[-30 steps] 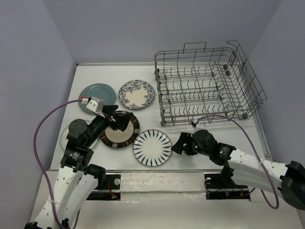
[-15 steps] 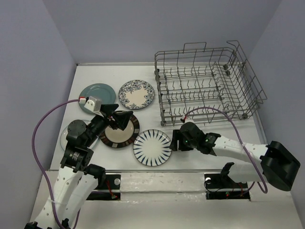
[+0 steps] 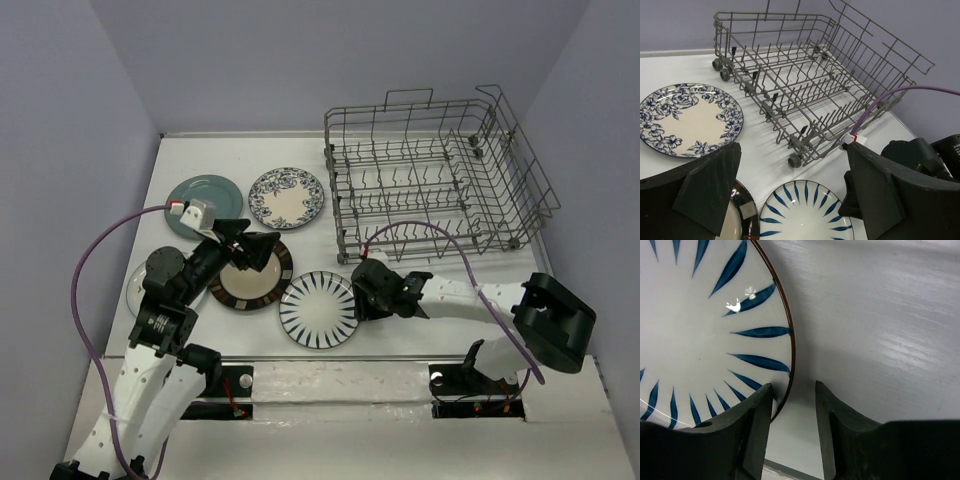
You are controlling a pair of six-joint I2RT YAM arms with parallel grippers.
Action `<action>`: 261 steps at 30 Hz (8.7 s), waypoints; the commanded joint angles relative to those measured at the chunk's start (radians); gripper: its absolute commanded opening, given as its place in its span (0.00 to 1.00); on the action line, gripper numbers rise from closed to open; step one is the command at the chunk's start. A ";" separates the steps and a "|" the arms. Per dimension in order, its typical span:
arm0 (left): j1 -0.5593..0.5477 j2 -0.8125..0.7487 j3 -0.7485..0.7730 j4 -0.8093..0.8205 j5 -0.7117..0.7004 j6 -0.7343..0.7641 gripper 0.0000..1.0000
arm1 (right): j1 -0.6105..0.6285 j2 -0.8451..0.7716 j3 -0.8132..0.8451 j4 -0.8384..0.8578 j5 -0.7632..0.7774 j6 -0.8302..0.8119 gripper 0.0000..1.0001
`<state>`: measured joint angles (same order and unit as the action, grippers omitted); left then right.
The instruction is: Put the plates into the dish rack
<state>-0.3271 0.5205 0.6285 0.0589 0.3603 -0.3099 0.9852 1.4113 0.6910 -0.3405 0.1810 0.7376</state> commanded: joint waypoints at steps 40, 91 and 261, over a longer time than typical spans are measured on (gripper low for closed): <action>-0.133 0.403 -0.027 -0.166 0.140 -0.074 0.86 | -0.037 -0.756 -0.173 -0.041 -0.009 0.138 0.07; -0.392 0.558 -0.300 0.263 0.023 -0.322 0.94 | -0.085 -0.868 -0.211 0.003 -0.092 0.164 0.07; -0.388 -0.007 0.042 -0.192 -0.369 0.097 0.99 | -0.996 0.374 0.989 0.216 -0.040 -0.877 0.07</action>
<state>-0.7219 0.5037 0.6674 -0.1692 -0.0116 -0.2325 -0.0063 1.7947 1.6611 -0.3042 0.1432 -0.1387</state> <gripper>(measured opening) 0.990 0.199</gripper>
